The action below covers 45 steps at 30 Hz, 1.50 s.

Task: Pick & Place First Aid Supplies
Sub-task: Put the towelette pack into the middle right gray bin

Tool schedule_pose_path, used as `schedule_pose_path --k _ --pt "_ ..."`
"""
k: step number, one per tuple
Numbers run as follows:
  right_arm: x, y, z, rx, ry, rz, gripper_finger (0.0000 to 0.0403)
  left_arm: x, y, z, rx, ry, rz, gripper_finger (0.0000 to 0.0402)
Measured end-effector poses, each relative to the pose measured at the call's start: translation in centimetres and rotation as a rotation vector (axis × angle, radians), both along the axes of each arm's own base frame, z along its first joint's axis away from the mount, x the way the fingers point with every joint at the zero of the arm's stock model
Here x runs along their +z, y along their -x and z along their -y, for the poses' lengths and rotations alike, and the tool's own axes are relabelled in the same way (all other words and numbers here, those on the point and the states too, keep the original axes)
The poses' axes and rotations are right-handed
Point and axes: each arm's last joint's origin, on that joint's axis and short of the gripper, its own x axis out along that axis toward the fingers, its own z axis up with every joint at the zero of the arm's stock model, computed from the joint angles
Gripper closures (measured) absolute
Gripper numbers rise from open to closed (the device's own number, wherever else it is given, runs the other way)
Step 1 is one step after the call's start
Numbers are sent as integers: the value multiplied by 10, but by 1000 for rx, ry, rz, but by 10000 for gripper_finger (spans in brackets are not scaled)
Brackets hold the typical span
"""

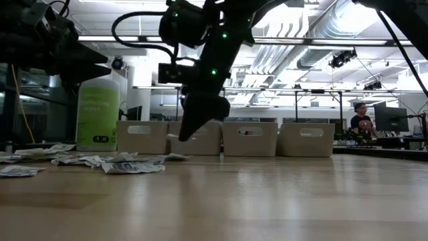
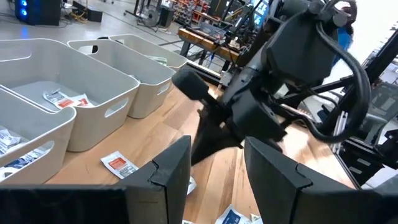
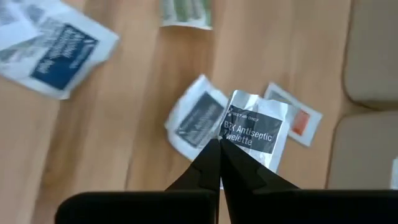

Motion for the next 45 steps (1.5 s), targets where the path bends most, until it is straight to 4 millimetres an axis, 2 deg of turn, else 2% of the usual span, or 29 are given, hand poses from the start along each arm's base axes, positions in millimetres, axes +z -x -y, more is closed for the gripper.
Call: schedule_pose_path --k 6,13,25,33,38,45 --pt "1 4 2 -30 20 -33 403 0 0 0 0 0 0 252" --pt "20 17 7 -113 139 -81 403 0 0 0 0 0 0 252" --pt "50 46 35 -260 268 -192 403 0 0 0 0 0 0 252" --pt "53 64 55 -380 383 -312 403 0 0 0 0 0 0 252" --pt "52 73 72 -411 369 -391 403 0 0 0 0 0 0 252" --pt "52 80 92 -299 375 -506 403 0 0 0 0 0 0 252"
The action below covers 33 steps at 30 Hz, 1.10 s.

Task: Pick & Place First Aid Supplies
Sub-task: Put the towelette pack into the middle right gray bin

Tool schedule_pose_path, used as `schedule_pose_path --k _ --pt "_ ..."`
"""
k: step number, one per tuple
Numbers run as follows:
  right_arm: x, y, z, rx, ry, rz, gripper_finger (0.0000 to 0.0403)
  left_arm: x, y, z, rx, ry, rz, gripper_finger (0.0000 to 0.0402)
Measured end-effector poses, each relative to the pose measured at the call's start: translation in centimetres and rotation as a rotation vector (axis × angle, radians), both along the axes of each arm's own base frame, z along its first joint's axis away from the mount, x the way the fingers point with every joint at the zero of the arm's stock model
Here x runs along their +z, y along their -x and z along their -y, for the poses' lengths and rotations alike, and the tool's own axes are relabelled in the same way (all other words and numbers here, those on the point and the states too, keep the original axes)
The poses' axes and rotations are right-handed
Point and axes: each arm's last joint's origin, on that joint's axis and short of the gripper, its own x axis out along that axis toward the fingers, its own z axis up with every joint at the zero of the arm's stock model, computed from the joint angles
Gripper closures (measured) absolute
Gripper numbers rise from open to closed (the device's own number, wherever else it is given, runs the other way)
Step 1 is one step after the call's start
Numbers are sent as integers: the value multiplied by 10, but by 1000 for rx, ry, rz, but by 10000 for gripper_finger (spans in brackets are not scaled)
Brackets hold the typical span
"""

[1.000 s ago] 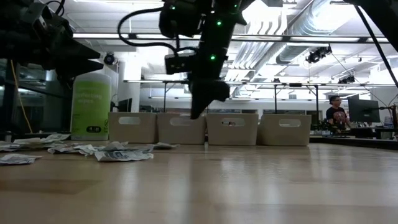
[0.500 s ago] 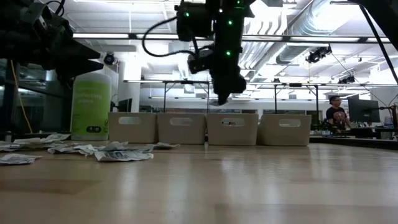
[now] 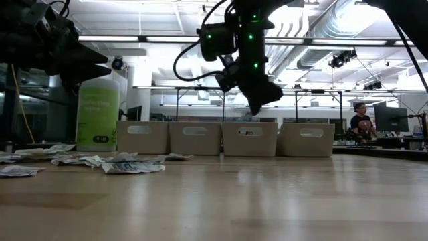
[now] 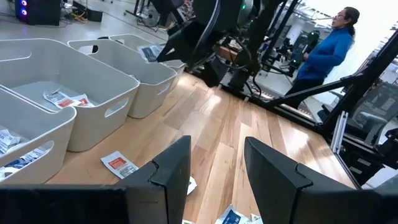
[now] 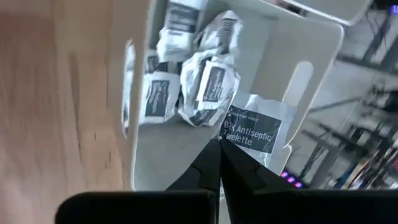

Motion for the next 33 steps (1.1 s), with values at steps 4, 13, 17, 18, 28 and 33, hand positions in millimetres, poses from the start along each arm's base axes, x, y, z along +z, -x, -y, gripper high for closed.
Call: schedule_pose_path --k 4,13,17,18,28,33 --pt "-1 1 0 118 -72 -90 403 0 0 0 0 0 0 252" --pt "-1 1 1 230 -114 -162 403 0 0 0 0 0 0 252" --pt "-3 1 3 233 -114 -172 403 0 0 0 0 0 0 252" --pt "-3 1 3 233 -115 -172 403 0 0 0 0 0 0 252" --pt "-2 1 4 245 -57 -206 390 0 0 0 0 0 0 252" --pt "-2 2 6 237 -40 -210 354 0 0 0 0 0 0 252"
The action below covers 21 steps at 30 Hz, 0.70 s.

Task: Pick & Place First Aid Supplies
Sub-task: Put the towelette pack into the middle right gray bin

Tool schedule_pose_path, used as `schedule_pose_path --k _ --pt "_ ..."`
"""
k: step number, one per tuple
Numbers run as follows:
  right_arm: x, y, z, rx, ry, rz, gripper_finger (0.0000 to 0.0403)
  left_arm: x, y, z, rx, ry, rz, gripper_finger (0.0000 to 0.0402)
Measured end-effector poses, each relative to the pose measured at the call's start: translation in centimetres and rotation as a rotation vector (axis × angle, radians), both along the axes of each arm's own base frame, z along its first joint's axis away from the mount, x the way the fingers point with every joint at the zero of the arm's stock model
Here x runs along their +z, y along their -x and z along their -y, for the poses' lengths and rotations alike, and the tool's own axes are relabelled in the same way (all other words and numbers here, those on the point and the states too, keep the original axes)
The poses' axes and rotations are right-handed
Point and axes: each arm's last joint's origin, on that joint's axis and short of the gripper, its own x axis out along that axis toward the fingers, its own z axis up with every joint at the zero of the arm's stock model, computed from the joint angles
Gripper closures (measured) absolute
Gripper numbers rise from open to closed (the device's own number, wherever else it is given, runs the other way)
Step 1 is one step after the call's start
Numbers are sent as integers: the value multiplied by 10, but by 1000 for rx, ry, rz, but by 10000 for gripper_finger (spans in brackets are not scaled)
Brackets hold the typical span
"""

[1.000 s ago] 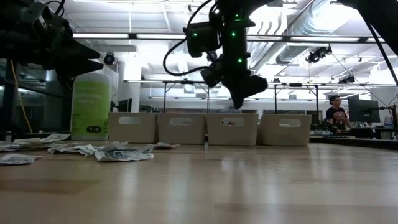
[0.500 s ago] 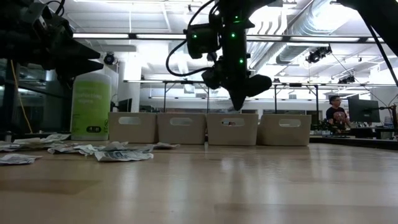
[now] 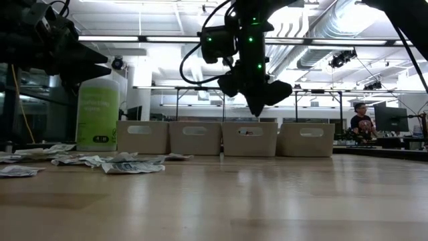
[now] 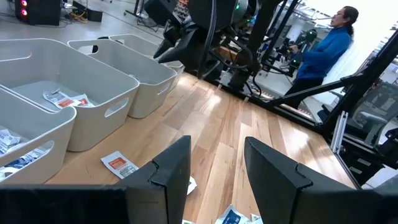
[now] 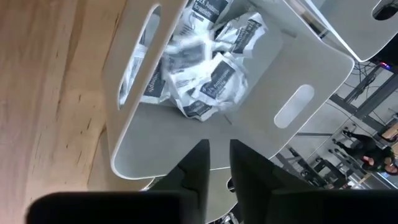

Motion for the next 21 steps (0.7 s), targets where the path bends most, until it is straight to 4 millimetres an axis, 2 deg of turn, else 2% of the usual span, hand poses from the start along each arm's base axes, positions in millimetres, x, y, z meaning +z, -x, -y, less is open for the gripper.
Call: schedule_pose_path --k 8,14,21 --pt "0 0 0 -3 7 0 302 0 0 0 0 0 0 252" --pt "1 -2 -5 -31 33 39 297 0 0 0 0 0 0 252" --pt "18 -8 -29 -37 12 223 297 0 0 0 0 0 0 252"
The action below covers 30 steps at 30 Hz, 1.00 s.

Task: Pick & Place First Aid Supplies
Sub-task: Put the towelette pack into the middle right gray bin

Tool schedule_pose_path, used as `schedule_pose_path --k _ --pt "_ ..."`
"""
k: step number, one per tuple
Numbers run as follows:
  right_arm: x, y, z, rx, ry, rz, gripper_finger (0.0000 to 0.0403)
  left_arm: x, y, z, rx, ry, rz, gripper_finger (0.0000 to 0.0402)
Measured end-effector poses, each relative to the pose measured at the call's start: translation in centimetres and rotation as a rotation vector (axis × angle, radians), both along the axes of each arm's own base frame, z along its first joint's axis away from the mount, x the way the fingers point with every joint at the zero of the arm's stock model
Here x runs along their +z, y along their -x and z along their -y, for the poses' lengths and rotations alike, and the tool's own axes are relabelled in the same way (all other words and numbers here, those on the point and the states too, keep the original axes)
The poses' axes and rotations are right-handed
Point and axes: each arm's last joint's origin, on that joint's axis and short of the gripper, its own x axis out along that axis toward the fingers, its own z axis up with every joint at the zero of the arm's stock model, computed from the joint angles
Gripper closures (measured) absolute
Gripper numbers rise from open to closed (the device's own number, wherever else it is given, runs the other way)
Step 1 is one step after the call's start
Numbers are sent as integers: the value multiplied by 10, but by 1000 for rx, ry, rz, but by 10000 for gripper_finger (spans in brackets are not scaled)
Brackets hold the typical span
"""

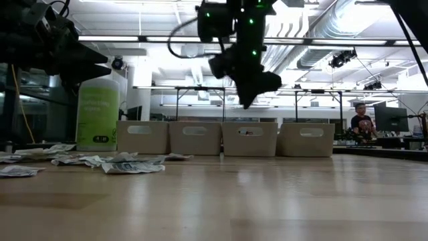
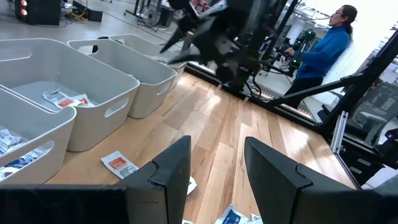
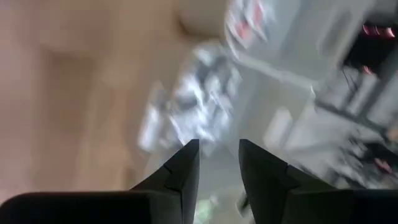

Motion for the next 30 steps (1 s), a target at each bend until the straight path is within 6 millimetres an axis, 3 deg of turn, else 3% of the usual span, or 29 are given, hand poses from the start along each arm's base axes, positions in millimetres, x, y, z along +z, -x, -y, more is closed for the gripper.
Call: schedule_pose_path --k 10,20,30 --pt "4 -29 -51 324 -379 241 297 0 0 0 0 0 0 252" --pt "-26 -50 -95 436 -310 247 297 0 0 0 0 0 0 252" --pt "-57 -66 -119 464 -247 282 296 0 0 0 0 0 0 252"
